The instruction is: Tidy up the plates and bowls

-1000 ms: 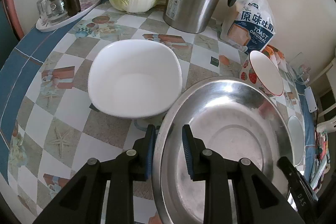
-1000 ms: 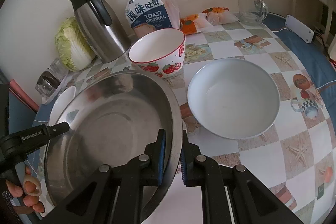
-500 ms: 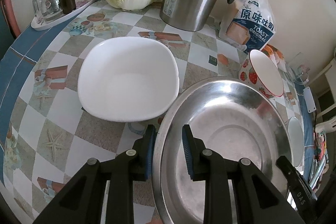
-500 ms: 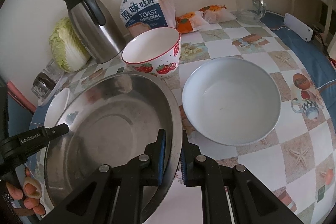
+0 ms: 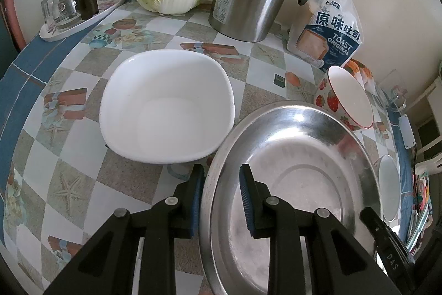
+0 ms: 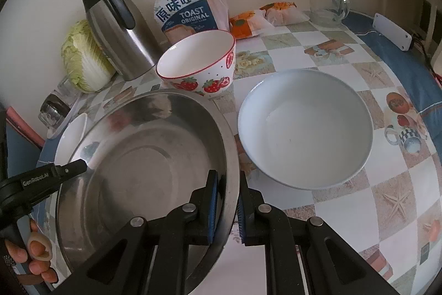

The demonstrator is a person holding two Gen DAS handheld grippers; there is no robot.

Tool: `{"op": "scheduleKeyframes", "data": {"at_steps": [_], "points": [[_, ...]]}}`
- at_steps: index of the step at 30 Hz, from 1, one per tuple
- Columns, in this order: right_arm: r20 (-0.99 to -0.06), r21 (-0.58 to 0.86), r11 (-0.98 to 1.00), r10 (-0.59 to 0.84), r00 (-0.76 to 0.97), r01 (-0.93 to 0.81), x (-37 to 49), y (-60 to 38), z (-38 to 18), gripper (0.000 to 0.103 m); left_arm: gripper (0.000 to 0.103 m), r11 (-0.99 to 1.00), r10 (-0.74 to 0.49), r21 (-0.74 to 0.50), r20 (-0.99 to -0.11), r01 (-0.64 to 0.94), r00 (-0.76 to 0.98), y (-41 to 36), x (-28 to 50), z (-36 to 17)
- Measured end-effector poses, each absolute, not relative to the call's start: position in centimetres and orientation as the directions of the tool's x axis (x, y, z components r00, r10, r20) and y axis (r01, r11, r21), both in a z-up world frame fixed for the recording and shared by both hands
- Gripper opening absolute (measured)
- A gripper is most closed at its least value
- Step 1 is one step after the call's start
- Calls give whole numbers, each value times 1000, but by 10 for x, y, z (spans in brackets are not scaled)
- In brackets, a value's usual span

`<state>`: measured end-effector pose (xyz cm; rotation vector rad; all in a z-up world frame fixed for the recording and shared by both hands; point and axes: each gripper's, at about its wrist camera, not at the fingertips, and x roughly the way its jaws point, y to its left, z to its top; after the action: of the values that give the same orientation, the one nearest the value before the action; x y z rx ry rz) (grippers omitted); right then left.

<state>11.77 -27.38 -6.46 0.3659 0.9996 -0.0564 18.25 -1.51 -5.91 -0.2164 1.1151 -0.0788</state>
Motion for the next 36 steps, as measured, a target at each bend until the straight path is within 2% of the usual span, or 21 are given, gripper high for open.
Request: {"op": "scheduleKeyframes", "data": {"at_steps": [25, 36], "points": [[-841, 246, 944, 96, 532, 219, 119, -271, -66, 16, 27, 979, -165, -198, -901, -44, 401, -18, 183, -66], [-852, 234, 945, 86, 516, 229, 118, -275, -62, 16, 28, 984, -147, -178, -893, -32, 426, -18, 177, -48]]}}
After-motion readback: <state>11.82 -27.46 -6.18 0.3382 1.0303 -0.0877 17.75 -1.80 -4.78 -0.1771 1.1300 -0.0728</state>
